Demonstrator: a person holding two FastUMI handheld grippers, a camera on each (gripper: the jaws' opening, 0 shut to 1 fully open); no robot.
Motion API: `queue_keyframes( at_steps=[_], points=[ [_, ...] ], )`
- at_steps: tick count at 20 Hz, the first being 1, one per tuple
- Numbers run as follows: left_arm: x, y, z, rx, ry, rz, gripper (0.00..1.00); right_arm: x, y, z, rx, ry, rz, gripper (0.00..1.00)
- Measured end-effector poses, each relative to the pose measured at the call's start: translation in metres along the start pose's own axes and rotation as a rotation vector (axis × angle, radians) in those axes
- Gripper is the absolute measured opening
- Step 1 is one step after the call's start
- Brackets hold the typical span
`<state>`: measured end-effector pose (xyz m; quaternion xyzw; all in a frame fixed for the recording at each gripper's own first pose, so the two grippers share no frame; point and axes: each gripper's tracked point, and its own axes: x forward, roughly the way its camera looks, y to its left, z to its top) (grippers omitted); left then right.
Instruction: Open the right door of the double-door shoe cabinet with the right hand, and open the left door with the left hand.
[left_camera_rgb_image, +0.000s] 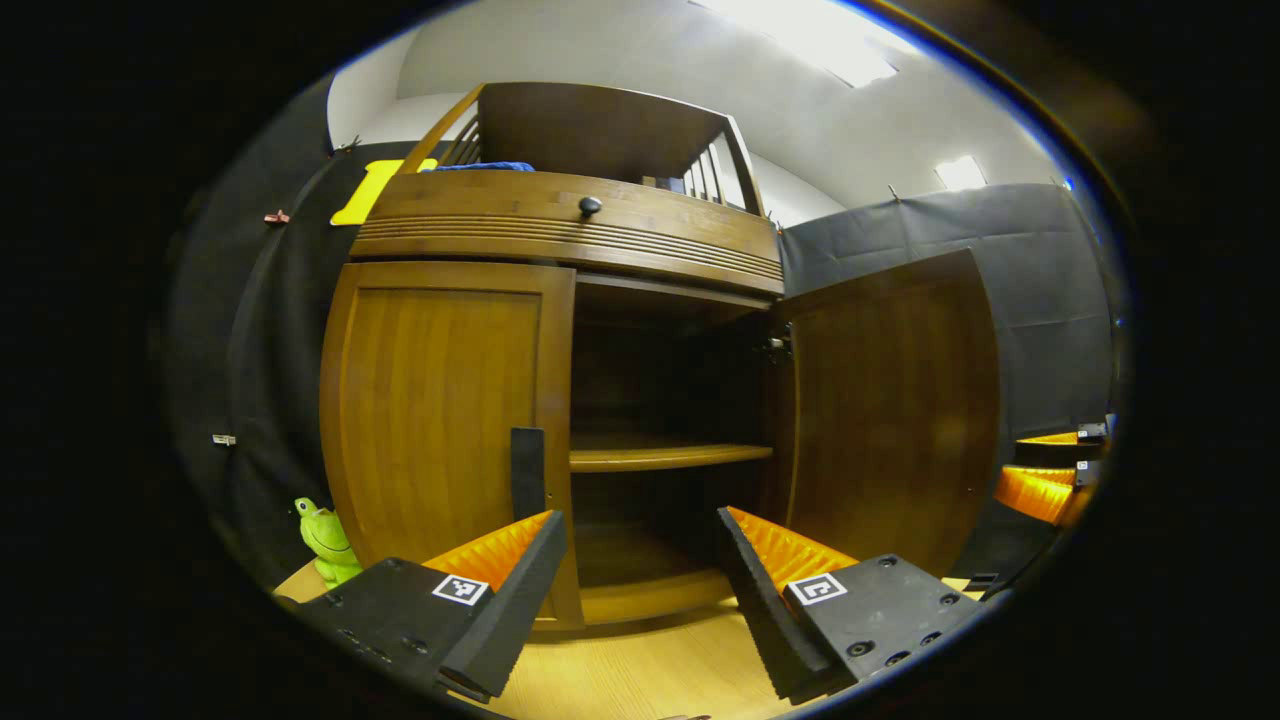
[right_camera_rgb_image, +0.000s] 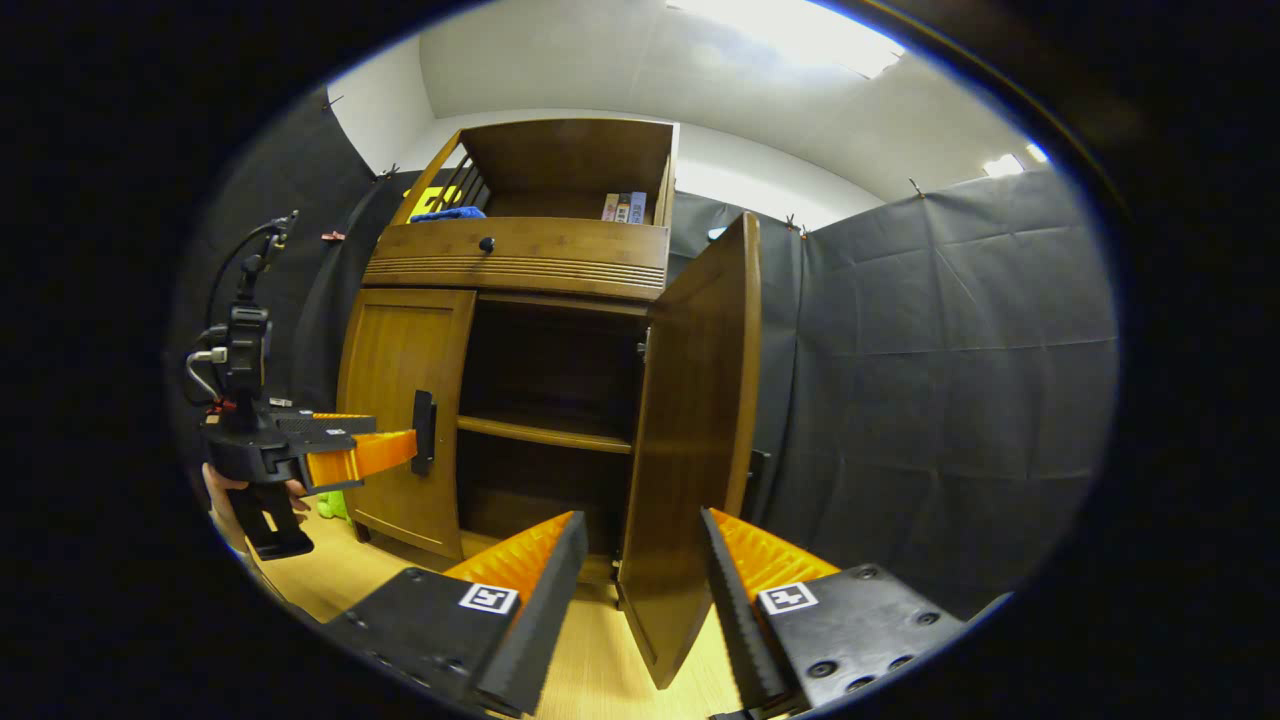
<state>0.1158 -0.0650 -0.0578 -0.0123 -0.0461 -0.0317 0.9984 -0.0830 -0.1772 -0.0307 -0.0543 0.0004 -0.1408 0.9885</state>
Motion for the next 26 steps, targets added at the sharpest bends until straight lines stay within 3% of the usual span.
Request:
queue_keyframes(
  at_steps=[2,8,14,17,20,22,26],
  points=[
    [0.016,0.016,0.002,-0.004,-0.027,0.026,0.93,0.003,0.007,-0.004,0.016,0.007,0.021,0.85],
    [0.064,0.061,-0.023,0.061,-0.009,0.114,0.92,0.014,0.021,-0.003,0.074,-0.008,0.092,0.84],
    [0.112,0.089,-0.055,0.052,0.016,0.151,0.84,0.026,0.009,0.000,0.063,-0.044,0.080,0.84],
    [0.124,0.104,-0.068,0.005,0.052,0.178,0.74,0.032,-0.001,-0.003,0.061,-0.045,0.062,0.84],
    [0.124,0.093,-0.060,0.021,0.017,0.122,0.57,0.035,0.000,-0.005,0.079,-0.048,0.066,0.85],
    [0.126,0.095,-0.061,0.063,0.019,0.126,0.37,0.037,0.001,-0.009,0.079,-0.046,0.060,0.86],
    [0.119,0.093,-0.060,0.000,0.051,0.093,0.31,0.033,0.011,-0.011,0.067,-0.034,0.073,0.86]
  ],
)
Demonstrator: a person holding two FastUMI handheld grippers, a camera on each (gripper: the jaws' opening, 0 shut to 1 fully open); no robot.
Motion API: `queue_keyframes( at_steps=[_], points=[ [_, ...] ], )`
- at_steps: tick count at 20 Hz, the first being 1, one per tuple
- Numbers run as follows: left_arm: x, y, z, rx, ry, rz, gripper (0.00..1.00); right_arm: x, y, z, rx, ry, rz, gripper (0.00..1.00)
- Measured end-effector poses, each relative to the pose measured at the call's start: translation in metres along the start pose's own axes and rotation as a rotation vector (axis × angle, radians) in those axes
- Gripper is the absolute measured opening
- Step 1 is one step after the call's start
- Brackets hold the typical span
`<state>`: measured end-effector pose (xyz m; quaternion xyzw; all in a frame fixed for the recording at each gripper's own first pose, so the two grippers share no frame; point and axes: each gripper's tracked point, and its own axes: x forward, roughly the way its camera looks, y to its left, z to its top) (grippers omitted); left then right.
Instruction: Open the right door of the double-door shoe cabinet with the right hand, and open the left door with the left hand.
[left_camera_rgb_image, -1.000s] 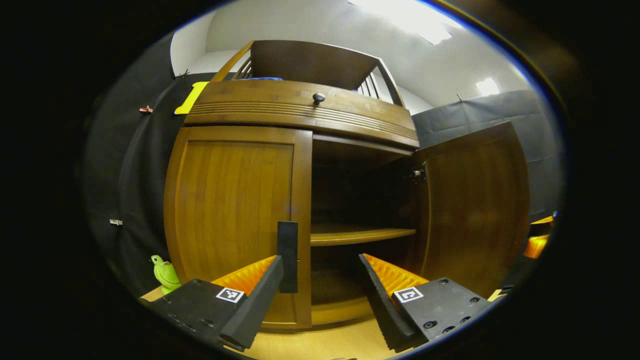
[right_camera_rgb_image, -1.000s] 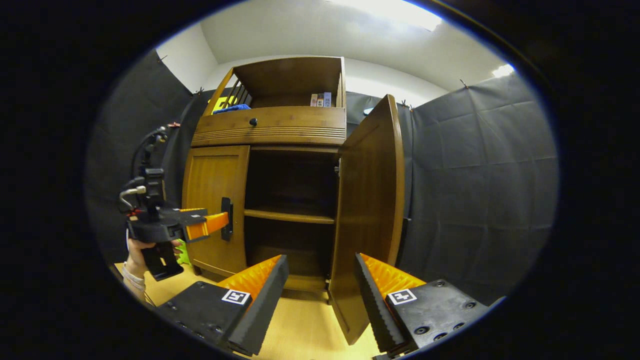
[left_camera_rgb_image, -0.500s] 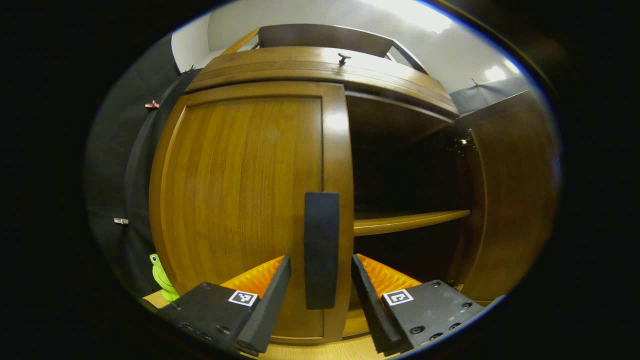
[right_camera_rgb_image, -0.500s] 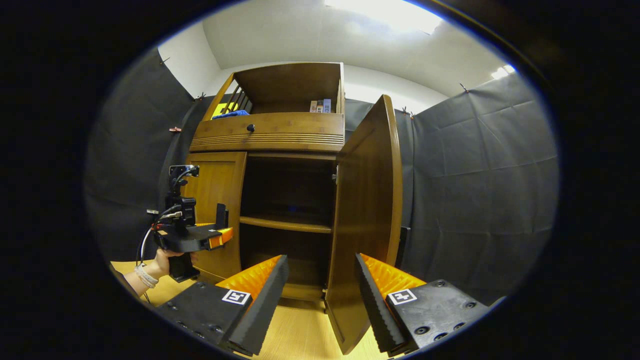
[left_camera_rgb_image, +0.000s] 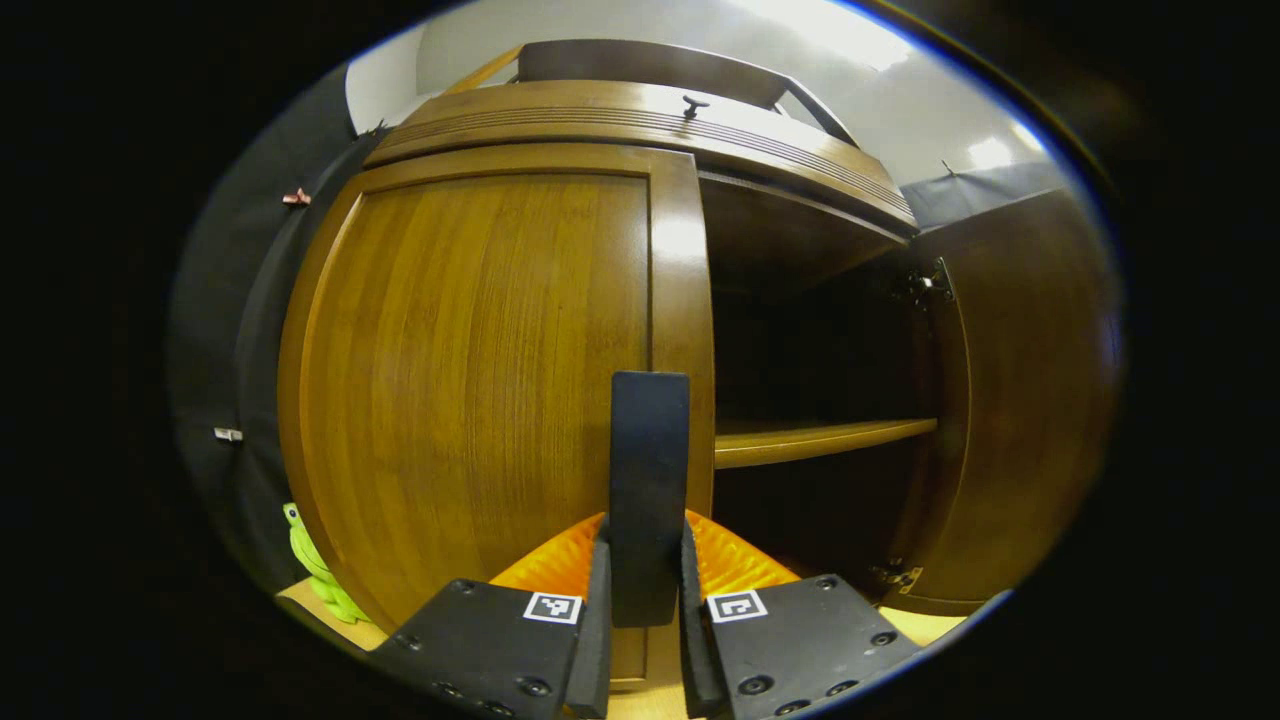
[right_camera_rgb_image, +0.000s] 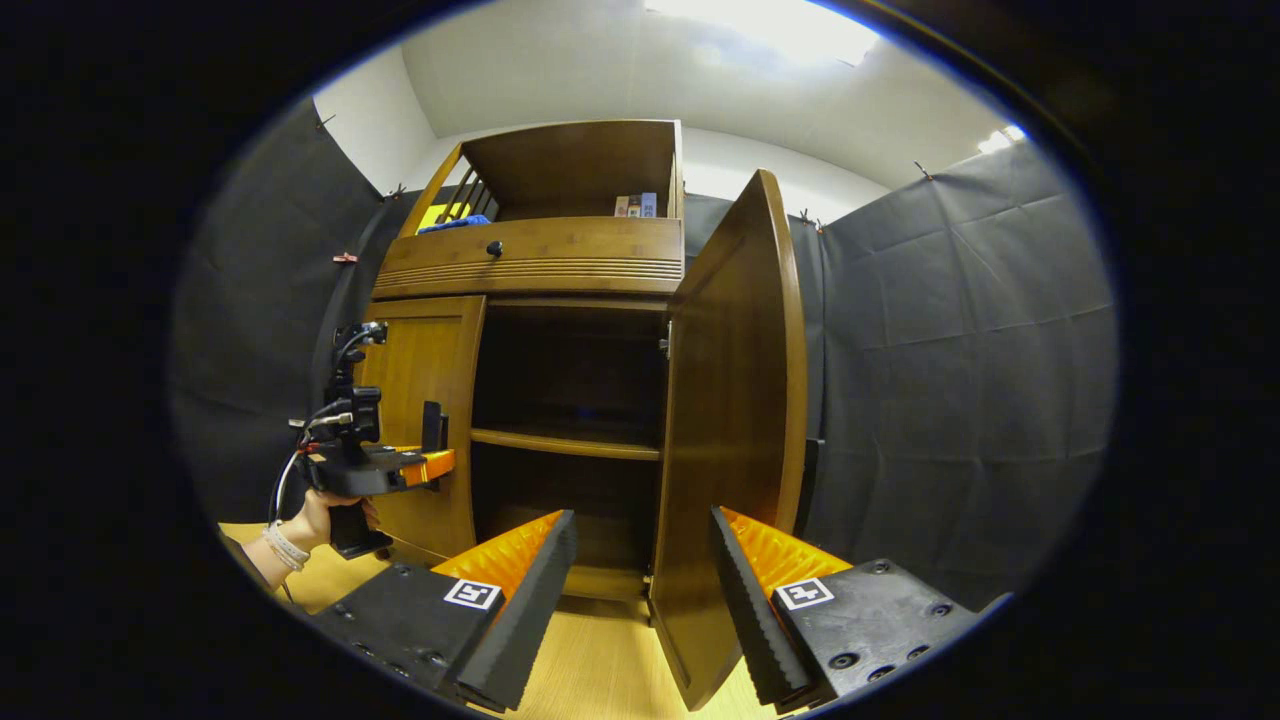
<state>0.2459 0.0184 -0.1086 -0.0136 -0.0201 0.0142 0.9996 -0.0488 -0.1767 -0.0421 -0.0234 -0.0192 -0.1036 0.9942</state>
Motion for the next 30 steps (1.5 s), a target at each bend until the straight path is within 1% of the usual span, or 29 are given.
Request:
queue_keyframes(
  at_steps=[2,3,6,7,8,10,12,14,15,16,17,18,20,23,25,26,27,29,30],
  points=[
    [-0.004,-0.001,0.003,0.013,0.004,-0.012,0.31,-0.003,0.005,0.001,-0.019,0.001,0.002,0.84],
    [-0.009,-0.001,0.006,0.020,0.001,-0.016,0.33,-0.006,0.009,0.002,-0.029,0.000,0.003,0.84],
    [-0.042,0.000,0.002,0.009,0.005,-0.041,0.27,-0.012,0.018,0.004,-0.044,-0.004,0.013,0.84],
    [-0.050,0.001,0.002,0.005,0.009,-0.050,0.30,-0.014,0.021,0.003,-0.046,-0.003,0.016,0.82],
    [-0.056,0.002,0.005,0.004,0.011,-0.057,0.27,-0.014,0.023,0.002,-0.044,-0.001,0.018,0.84],
    [-0.072,0.005,0.007,0.009,0.012,-0.067,0.33,-0.017,0.028,-0.001,-0.032,0.010,0.028,0.86],
    [-0.086,0.008,0.009,0.010,0.007,-0.077,0.33,-0.020,0.034,-0.003,-0.017,0.025,0.042,0.86],
    [-0.100,0.011,0.008,-0.005,0.010,-0.088,0.27,-0.022,0.038,-0.005,-0.010,0.034,0.053,0.84],
    [-0.106,0.014,0.008,-0.010,0.008,-0.091,0.33,-0.023,0.040,-0.006,-0.010,0.038,0.059,0.84],
    [-0.113,0.016,0.009,-0.013,0.008,-0.092,0.27,-0.025,0.040,-0.006,-0.012,0.039,0.064,0.86],
    [-0.120,0.018,0.010,-0.014,0.007,-0.094,0.30,-0.026,0.042,-0.008,-0.016,0.040,0.069,0.86],
    [-0.127,0.020,0.010,-0.013,0.007,-0.097,0.28,-0.027,0.043,-0.008,-0.020,0.042,0.071,0.84],
    [-0.140,0.027,0.011,-0.018,0.012,-0.100,0.27,-0.029,0.044,-0.007,-0.023,0.041,0.071,0.86],
    [-0.160,0.038,0.014,-0.017,0.017,-0.088,0.28,-0.032,0.050,-0.006,-0.010,0.043,0.082,0.84],
    [-0.173,0.047,0.015,0.001,0.019,-0.067,0.33,-0.035,0.057,-0.006,-0.003,0.045,0.096,0.86],
    [-0.179,0.051,0.016,0.008,0.019,-0.055,0.28,-0.036,0.060,-0.006,-0.005,0.046,0.102,0.84],
    [-0.185,0.055,0.017,0.012,0.020,-0.042,0.30,-0.038,0.062,-0.006,-0.009,0.046,0.107,0.84],
    [-0.196,0.065,0.019,0.016,0.017,-0.013,0.30,-0.040,0.066,-0.006,-0.017,0.048,0.118,0.84],
    [-0.202,0.070,0.020,0.018,0.016,0.001,0.32,-0.041,0.068,-0.006,-0.019,0.051,0.123,0.84]
  ],
)
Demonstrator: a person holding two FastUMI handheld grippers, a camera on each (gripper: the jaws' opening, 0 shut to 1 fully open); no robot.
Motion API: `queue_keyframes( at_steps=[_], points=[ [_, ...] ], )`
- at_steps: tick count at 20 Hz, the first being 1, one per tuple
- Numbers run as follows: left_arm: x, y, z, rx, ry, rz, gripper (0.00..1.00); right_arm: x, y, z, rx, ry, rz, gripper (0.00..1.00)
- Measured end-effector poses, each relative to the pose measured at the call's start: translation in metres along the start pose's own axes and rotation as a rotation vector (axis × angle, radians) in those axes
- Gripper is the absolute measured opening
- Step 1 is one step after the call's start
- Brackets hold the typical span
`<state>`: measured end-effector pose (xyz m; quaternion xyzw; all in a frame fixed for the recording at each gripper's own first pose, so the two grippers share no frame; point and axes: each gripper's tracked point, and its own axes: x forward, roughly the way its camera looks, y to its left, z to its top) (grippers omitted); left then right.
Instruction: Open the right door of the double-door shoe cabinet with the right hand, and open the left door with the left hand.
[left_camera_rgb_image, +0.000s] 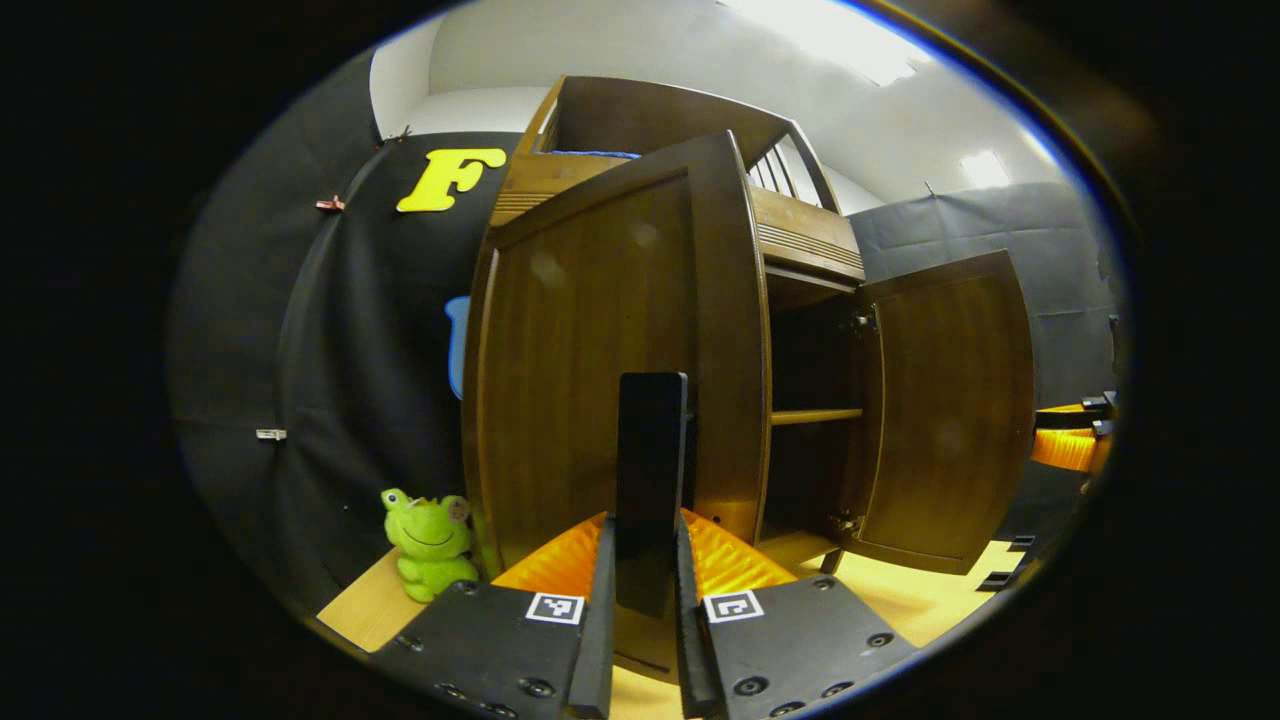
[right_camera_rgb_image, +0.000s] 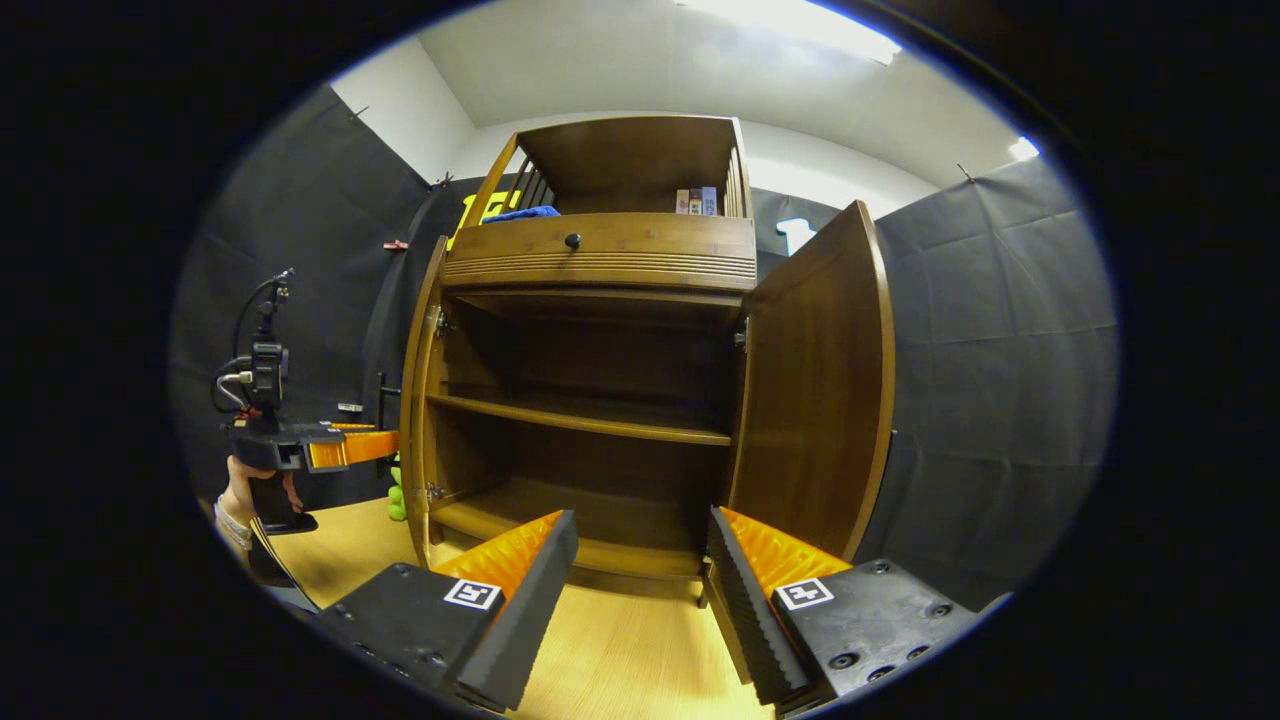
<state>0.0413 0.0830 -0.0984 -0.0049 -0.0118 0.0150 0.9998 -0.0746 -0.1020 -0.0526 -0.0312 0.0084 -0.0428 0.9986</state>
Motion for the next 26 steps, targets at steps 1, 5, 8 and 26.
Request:
queue_keyframes(
  at_steps=[1,5,8,26],
  points=[
    [-0.005,0.005,0.000,0.003,-0.002,0.016,0.29,-0.001,0.002,-0.001,0.000,0.002,0.005,0.84],
    [-0.023,0.026,0.004,0.022,-0.006,0.087,0.27,-0.002,0.006,0.003,0.013,0.007,0.018,0.84],
    [-0.035,0.039,0.003,0.032,-0.005,0.126,0.21,-0.002,0.007,0.004,0.019,0.000,0.018,0.86],
    [-0.114,0.091,0.037,0.071,-0.062,0.354,0.05,0.004,0.036,0.005,-0.018,0.009,0.047,0.84]
  ],
)
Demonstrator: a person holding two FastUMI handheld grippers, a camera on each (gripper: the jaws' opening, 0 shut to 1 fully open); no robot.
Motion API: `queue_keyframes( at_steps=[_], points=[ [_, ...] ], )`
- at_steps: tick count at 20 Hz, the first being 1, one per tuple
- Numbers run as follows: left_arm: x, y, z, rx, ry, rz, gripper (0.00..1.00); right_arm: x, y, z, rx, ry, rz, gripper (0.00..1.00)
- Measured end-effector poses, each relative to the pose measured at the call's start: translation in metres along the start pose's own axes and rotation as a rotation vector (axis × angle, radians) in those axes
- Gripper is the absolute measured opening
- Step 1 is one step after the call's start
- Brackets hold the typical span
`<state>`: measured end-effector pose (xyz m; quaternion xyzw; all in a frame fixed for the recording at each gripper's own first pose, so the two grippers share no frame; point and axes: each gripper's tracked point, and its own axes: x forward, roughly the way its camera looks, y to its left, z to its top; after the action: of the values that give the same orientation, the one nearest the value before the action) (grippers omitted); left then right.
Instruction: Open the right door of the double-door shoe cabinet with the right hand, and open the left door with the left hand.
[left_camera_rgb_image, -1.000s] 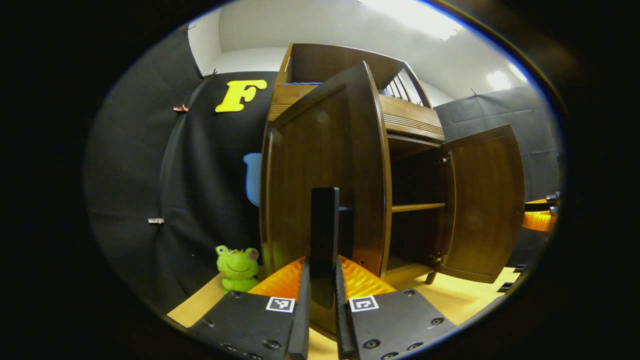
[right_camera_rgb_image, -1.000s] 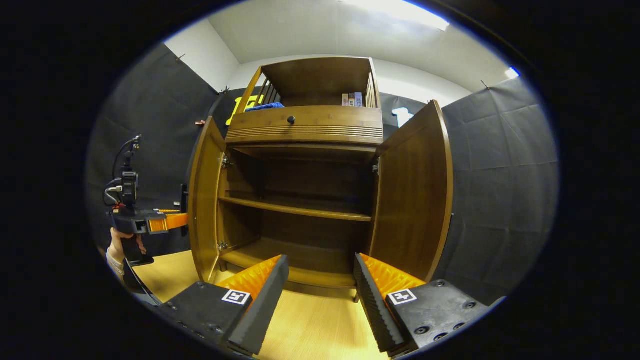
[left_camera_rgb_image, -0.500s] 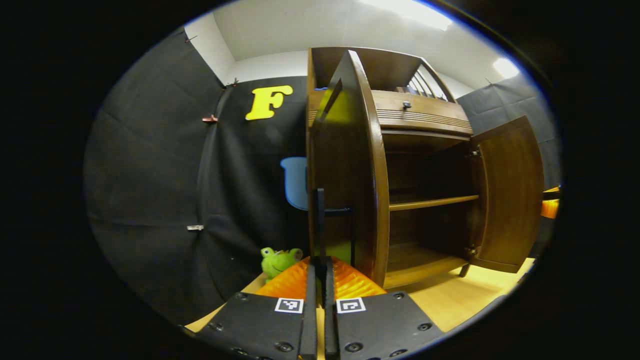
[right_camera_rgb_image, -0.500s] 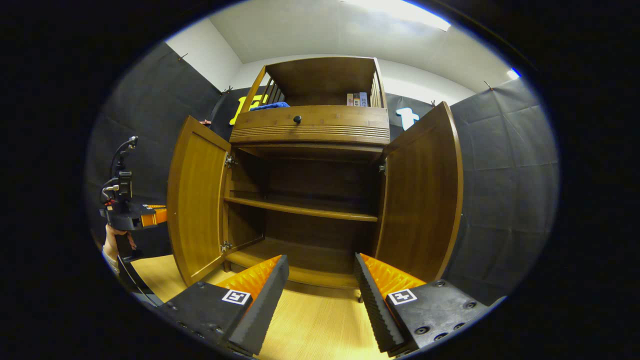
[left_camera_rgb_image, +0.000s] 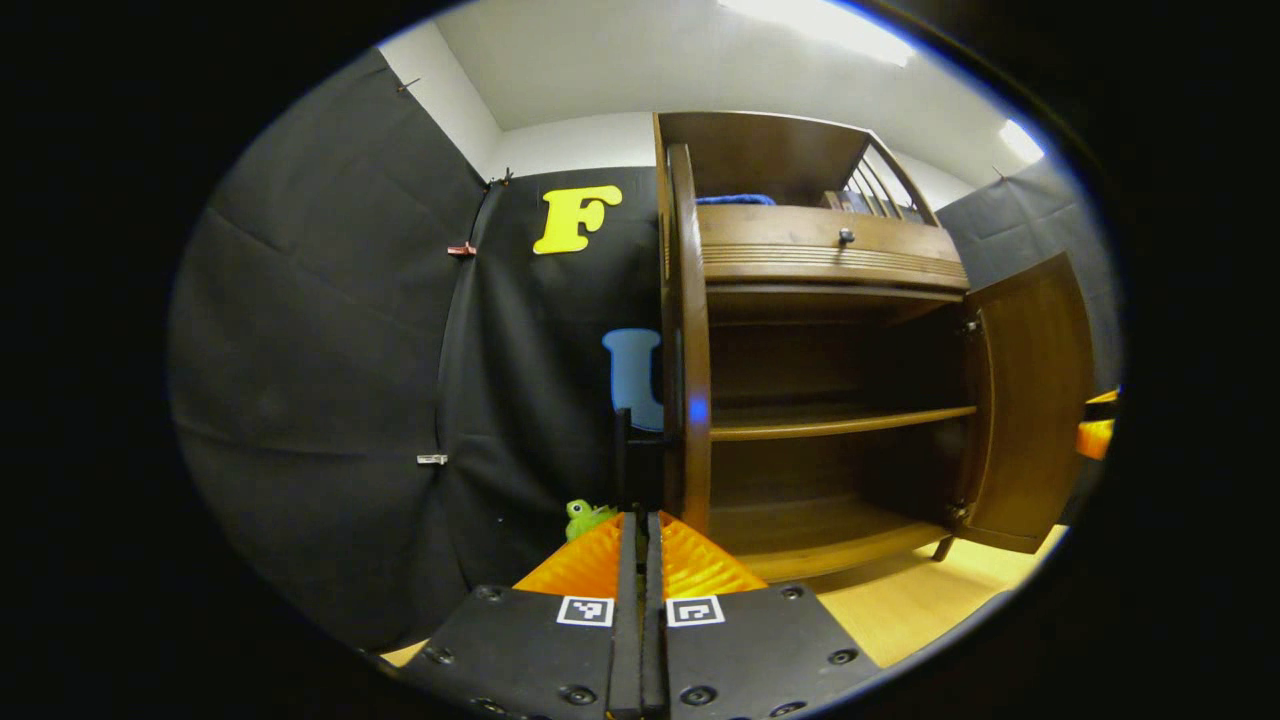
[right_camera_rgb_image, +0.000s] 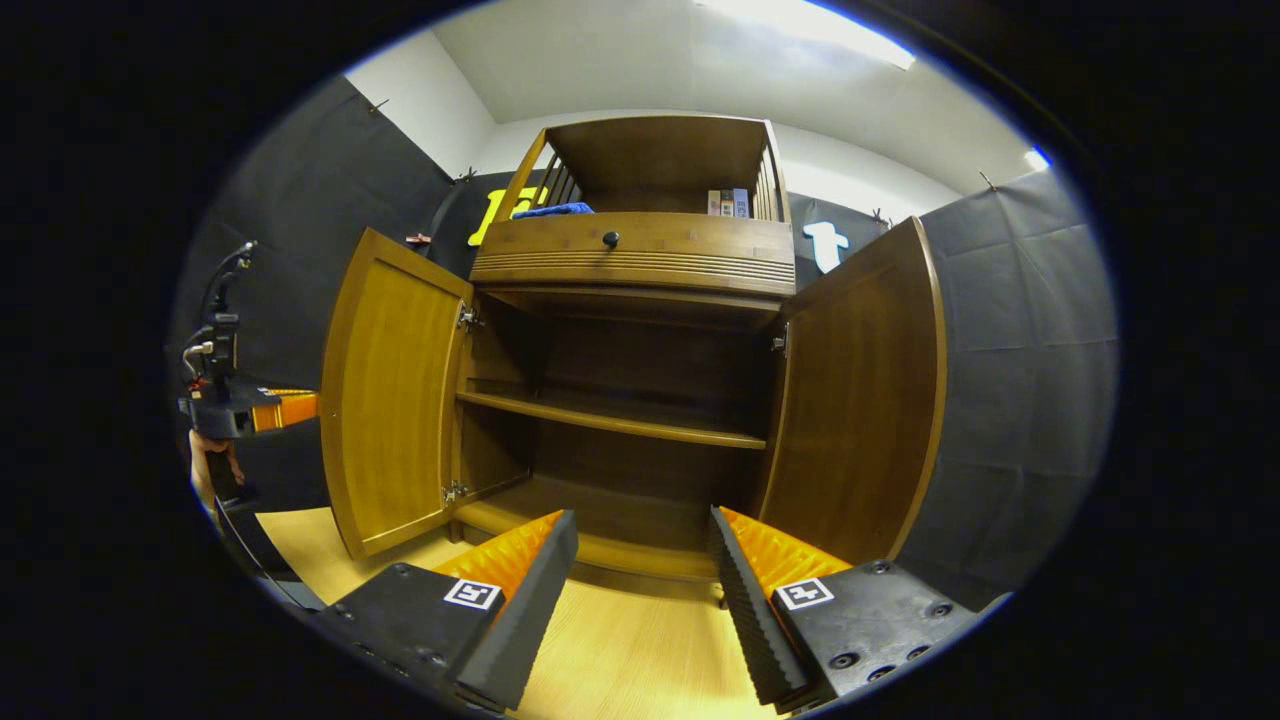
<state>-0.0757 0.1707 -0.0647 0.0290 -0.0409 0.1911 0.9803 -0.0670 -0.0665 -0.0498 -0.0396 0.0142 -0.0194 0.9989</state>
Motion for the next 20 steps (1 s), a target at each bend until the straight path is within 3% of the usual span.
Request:
queue_keyframes(
  at_steps=[2,7,11,16,20],
  points=[
    [-0.009,-0.016,0.012,0.017,-0.031,-0.030,0.05,0.001,0.003,0.002,0.009,0.002,0.007,0.84],
    [-0.025,-0.103,0.027,-0.096,0.001,-0.297,0.05,-0.002,0.009,0.009,0.029,-0.007,0.007,0.84],
    [-0.026,-0.133,0.039,-0.112,-0.020,-0.362,0.07,-0.005,0.014,0.017,0.042,-0.030,0.010,0.84],
    [-0.024,-0.155,0.035,-0.072,-0.013,-0.383,0.94,-0.006,0.011,0.017,0.053,-0.029,-0.004,0.84],
    [-0.019,-0.165,0.031,-0.061,0.008,-0.392,0.93,-0.006,0.006,0.015,0.030,-0.024,-0.025,0.84]
  ],
)
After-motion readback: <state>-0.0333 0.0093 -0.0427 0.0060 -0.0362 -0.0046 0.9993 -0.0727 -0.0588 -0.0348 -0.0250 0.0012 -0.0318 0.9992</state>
